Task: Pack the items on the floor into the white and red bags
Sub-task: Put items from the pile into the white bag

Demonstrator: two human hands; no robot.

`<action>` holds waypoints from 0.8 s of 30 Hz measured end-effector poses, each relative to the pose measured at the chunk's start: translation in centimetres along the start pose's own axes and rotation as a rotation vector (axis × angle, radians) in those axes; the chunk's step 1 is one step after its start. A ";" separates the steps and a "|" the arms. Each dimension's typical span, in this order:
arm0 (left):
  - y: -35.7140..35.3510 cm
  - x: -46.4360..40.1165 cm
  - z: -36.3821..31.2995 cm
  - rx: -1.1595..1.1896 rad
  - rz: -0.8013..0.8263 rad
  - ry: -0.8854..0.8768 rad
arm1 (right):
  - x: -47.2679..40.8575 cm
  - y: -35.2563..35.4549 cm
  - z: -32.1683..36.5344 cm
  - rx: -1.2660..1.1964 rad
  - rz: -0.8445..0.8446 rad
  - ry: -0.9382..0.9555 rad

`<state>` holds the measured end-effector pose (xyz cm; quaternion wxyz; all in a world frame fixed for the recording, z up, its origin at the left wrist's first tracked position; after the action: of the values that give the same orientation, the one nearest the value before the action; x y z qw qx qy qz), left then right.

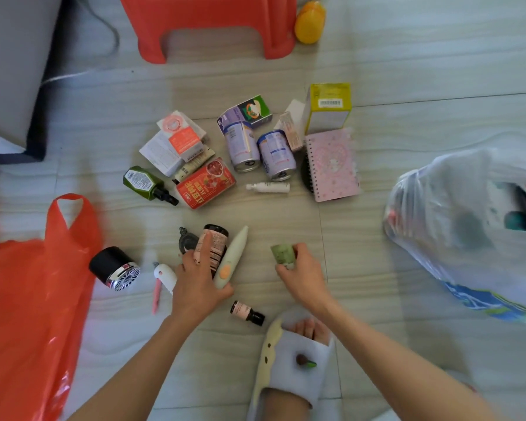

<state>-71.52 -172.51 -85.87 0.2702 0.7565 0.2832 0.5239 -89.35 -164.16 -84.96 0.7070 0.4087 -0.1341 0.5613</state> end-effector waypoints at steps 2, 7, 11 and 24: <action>-0.1 0.8 -1.0 -0.004 -0.006 -0.061 | 1.2 2.5 0.6 -0.021 -0.037 0.028; 1.1 3.3 -6.4 0.085 -0.039 -0.242 | 6.2 9.9 2.2 0.008 -0.113 0.135; 3.1 5.6 -12.9 0.194 -0.062 -0.461 | 11.4 17.1 2.7 0.072 -0.281 0.233; 4.7 16.7 -35.7 0.035 -0.006 -1.003 | 19.8 30.1 -10.4 -0.402 -0.710 -0.010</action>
<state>-99.76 -159.94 -60.97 0.3617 0.9189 0.1292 0.0901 -112.77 -141.93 -65.77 0.9221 0.2858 -0.0952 0.2430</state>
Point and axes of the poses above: each hand's wrist, its own x-axis away from the middle knuckle, its own y-axis out of the back of the hand, z = x × y, the point moved 2 cm from there along -x, towards the middle knuckle, and after that the axes turned 8 degrees about z, right-handed, at the moved point
